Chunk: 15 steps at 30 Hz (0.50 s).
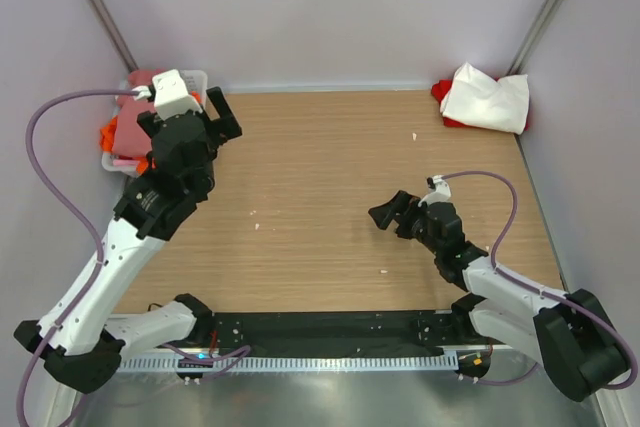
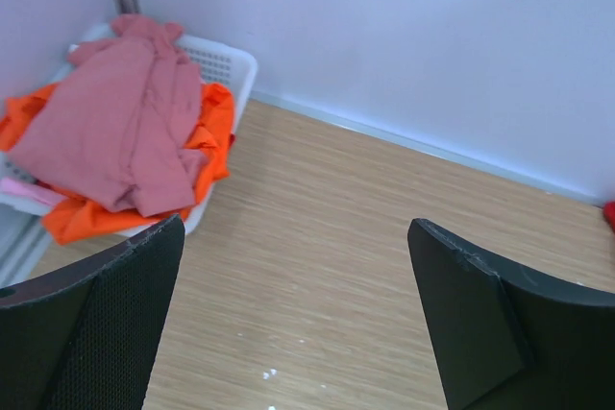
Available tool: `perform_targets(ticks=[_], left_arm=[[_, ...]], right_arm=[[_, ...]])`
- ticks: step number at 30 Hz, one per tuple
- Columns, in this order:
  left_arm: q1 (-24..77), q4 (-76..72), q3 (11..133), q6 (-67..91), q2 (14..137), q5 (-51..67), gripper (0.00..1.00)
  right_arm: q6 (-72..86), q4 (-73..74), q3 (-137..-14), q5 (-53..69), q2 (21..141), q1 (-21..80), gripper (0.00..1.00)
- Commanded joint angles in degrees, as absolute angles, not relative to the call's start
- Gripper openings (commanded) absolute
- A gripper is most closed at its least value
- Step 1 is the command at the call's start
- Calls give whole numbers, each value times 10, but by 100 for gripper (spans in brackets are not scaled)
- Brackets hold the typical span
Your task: Fold and stack the t-shirts
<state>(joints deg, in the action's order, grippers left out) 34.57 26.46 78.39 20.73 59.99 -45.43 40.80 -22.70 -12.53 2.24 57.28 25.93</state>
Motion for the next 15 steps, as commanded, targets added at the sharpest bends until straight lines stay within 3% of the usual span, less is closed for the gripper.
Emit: perform_targets(ticks=[1, 3, 9, 11, 15], left_arm=[[343, 215, 755, 149, 594, -553, 100], [313, 256, 774, 164, 616, -578, 99], [109, 419, 895, 270, 774, -405, 100], [44, 452, 940, 286, 842, -379, 91], [-55, 439, 963, 301, 915, -302, 84]], right_arm=[[404, -263, -127, 12, 548, 263, 98], [404, -262, -126, 10, 548, 263, 99], [405, -249, -147, 12, 582, 263, 99], [406, -249, -147, 11, 582, 263, 99], [405, -249, -144, 11, 579, 263, 99]])
